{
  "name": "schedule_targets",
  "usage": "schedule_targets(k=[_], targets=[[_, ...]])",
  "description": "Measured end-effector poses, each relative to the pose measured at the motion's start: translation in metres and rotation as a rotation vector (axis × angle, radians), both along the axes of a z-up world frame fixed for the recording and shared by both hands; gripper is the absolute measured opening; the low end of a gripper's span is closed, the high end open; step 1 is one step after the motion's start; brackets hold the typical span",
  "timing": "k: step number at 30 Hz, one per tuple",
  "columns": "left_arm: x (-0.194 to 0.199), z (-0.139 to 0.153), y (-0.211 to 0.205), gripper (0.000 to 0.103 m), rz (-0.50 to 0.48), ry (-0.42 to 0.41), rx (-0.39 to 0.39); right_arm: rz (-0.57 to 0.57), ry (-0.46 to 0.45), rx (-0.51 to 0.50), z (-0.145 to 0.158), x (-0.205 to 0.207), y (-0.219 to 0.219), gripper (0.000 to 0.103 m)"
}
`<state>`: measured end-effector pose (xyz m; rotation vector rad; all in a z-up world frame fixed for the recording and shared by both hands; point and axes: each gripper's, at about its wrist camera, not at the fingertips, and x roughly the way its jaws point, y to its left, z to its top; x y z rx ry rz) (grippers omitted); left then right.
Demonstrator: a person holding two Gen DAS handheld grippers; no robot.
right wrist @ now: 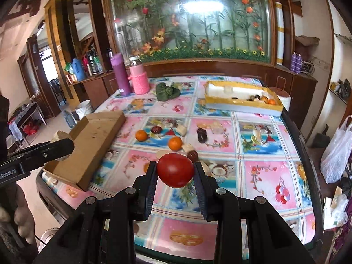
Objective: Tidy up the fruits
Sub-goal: 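Lift and carry the pastry in the left gripper and tomato in the right gripper over the box, then open the left gripper to drop the pastry while the right gripper releases the tomato into the box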
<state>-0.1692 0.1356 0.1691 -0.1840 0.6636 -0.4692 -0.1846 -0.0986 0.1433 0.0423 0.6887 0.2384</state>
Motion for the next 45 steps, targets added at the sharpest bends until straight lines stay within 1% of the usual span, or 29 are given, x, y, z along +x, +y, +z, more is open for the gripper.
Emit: schedule_targets(k=[2,4,5,8,10,11,12,13,15,16,17,18,21,23,25,28,29,33,35,36,37,39,42,45], targets=[[0.005,0.02,0.02,0.036,0.044,-0.025,0.029,0.051,-0.031,-0.003,0.026,0.006,0.014,0.035],[0.015,0.042,0.043,0.036,0.102,-0.053,0.075,0.098,-0.049,0.017,0.051,0.018,0.027,0.035],[0.025,0.054,0.057,0.036,0.143,-0.066,0.117,0.129,-0.059,0.033,0.068,0.029,0.035,0.035],[0.06,0.076,0.089,0.036,0.262,-0.08,0.23,0.187,-0.09,0.049,0.107,0.065,0.063,0.036],[0.091,0.079,0.11,0.036,0.334,-0.069,0.305,0.215,-0.1,0.048,0.124,0.097,0.085,0.036],[0.106,0.075,0.12,0.036,0.374,-0.064,0.333,0.231,-0.096,0.045,0.127,0.116,0.101,0.036],[0.12,0.066,0.131,0.036,0.405,-0.05,0.351,0.245,-0.081,0.048,0.127,0.127,0.112,0.036],[0.137,0.053,0.143,0.036,0.428,-0.019,0.354,0.26,-0.057,0.055,0.122,0.142,0.125,0.036],[0.162,0.017,0.167,0.036,0.454,0.069,0.313,0.299,0.012,0.074,0.096,0.166,0.152,0.036],[0.172,0.002,0.175,0.036,0.46,0.108,0.295,0.316,0.045,0.081,0.079,0.175,0.166,0.036],[0.185,-0.021,0.184,0.036,0.463,0.162,0.275,0.334,0.083,0.085,0.059,0.184,0.18,0.036],[0.194,-0.036,0.187,0.036,0.462,0.196,0.266,0.354,0.12,0.082,0.037,0.192,0.195,0.036],[0.214,-0.078,0.198,0.036,0.461,0.279,0.25,0.388,0.19,0.027,-0.02,0.21,0.232,0.036],[0.225,-0.1,0.207,0.036,0.46,0.328,0.219,0.396,0.23,-0.018,-0.055,0.219,0.255,0.036],[0.228,-0.118,0.209,0.036,0.461,0.363,0.208,0.402,0.262,-0.041,-0.08,0.225,0.267,0.036],[0.236,-0.137,0.212,0.036,0.457,0.408,0.198,0.408,0.307,-0.068,-0.109,0.236,0.284,0.036],[0.237,-0.139,0.214,0.036,0.453,0.416,0.192,0.409,0.315,-0.08,-0.116,0.238,0.289,0.036],[0.239,-0.145,0.218,0.036,0.447,0.425,0.172,0.42,0.343,-0.107,-0.13,0.242,0.303,0.036],[0.239,-0.144,0.22,0.039,0.453,0.42,0.169,0.413,0.326,-0.105,-0.128,0.242,0.303,0.036],[0.238,-0.143,0.221,0.042,0.454,0.419,0.161,0.41,0.312,-0.113,-0.127,0.241,0.305,0.04],[0.237,-0.142,0.221,0.047,0.457,0.418,0.151,0.41,0.304,-0.12,-0.126,0.239,0.307,0.049],[0.233,-0.136,0.222,0.048,0.466,0.409,0.139,0.41,0.285,-0.118,-0.121,0.235,0.305,0.056],[0.222,-0.121,0.219,0.048,0.483,0.379,0.153,0.413,0.249,-0.099,-0.109,0.229,0.3,0.056],[0.204,-0.097,0.21,0.049,0.491,0.319,0.157,0.41,0.193,-0.076,-0.087,0.216,0.286,0.056]])
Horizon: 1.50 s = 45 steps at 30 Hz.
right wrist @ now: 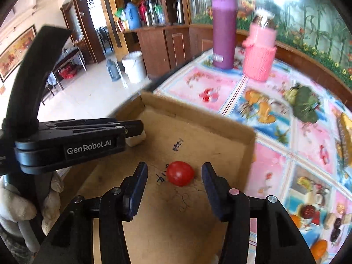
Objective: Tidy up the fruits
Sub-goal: 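Open the left gripper to drop the pastry while the right gripper releases the tomato into the box, then reach the left gripper to a mandarin orange while the right gripper reaches a red date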
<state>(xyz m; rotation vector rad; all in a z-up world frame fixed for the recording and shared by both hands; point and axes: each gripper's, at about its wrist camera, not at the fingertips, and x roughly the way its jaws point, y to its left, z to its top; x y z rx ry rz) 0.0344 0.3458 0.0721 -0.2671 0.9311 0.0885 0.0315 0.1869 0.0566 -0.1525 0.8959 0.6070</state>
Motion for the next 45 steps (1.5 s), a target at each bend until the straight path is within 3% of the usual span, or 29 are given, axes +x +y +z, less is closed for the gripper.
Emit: schedule_targets(k=[4,10,15,21,30,40,42,45], targets=[[-0.029,0.033,-0.025,0.063,-0.034,-0.09,-0.02,-0.025,-0.064,0.043,0.026,-0.02,-0.038,0.067],[-0.062,0.058,-0.093,0.068,-0.171,-0.14,-0.064,-0.159,-0.113,0.056,0.048,-0.052,-0.132,0.068],[-0.073,0.049,-0.158,0.07,-0.276,-0.115,-0.059,-0.324,-0.101,0.061,0.049,-0.072,-0.219,0.069],[-0.08,0.011,-0.231,0.07,-0.394,-0.031,-0.067,-0.45,-0.032,0.1,0.032,-0.087,-0.295,0.069],[-0.091,-0.053,-0.293,0.069,-0.539,0.057,0.009,-0.447,0.04,0.09,-0.017,-0.085,-0.315,0.066],[-0.093,-0.063,-0.314,0.068,-0.591,0.006,0.119,-0.39,0.059,-0.018,-0.045,-0.07,-0.296,0.048],[-0.094,-0.063,-0.316,0.059,-0.582,-0.008,0.154,-0.391,0.042,-0.043,-0.046,-0.071,-0.293,0.045],[-0.096,-0.061,-0.317,0.03,-0.592,-0.02,0.156,-0.39,0.029,-0.061,-0.045,-0.072,-0.29,0.033]])
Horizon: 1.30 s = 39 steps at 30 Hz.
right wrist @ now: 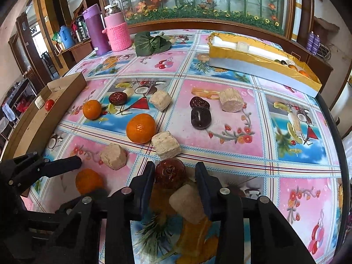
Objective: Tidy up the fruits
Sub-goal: 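Reach the left gripper to a mandarin orange while the right gripper reaches a red date, then grasp the orange with the left gripper while the right gripper grasps the date, carry to box, then open the left gripper over the box while the right gripper releases the date there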
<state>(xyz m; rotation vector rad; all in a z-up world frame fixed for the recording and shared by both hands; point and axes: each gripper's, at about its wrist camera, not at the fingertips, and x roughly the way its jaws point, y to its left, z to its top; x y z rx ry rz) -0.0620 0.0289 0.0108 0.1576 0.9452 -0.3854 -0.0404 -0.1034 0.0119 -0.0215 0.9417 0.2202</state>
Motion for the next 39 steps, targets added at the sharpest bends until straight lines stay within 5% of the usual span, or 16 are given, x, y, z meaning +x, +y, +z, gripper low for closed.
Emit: schedule_targets(k=[6,14,27,39], targets=[[-0.007,0.006,0.009,0.029,0.014,0.024,-0.054,0.001,-0.02,0.002,0.008,-0.007,0.003,0.029],[-0.031,0.048,0.066,0.03,0.069,-0.015,-0.161,0.042,-0.072,-0.002,0.038,-0.025,0.023,0.029],[0.015,0.062,0.261,0.03,0.499,-0.051,-0.033,0.269,-0.054,0.122,0.069,-0.011,0.149,0.029],[0.059,0.023,0.302,0.03,0.59,0.106,-0.009,0.412,0.083,0.062,0.017,0.03,0.28,0.03]])
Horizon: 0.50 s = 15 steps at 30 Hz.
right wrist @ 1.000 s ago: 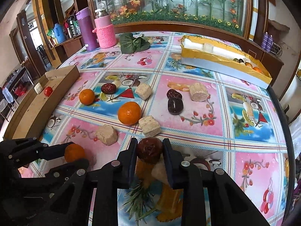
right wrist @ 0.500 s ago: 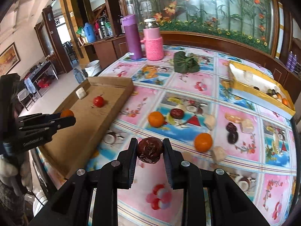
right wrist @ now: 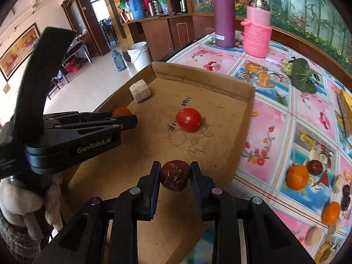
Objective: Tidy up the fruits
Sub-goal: 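Open the left gripper over the box while the right gripper releases the date there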
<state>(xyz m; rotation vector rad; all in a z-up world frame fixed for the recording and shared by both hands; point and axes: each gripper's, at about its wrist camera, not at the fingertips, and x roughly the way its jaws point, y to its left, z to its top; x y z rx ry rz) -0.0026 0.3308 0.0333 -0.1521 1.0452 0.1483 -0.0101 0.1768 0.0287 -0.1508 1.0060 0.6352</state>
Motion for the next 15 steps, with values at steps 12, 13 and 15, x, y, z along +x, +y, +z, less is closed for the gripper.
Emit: schedule_targets(k=[12,13,15], targets=[[-0.006,0.006,0.012,0.046,0.021,-0.028,-0.089,0.012,0.025,-0.009,-0.017,0.009,0.023,0.04],[-0.009,0.009,0.013,0.049,0.027,-0.039,-0.093,0.011,0.018,0.003,-0.014,0.007,0.022,0.042],[-0.017,0.018,0.016,0.052,0.046,-0.064,-0.101,0.01,-0.001,0.014,-0.009,0.004,0.019,0.043]])
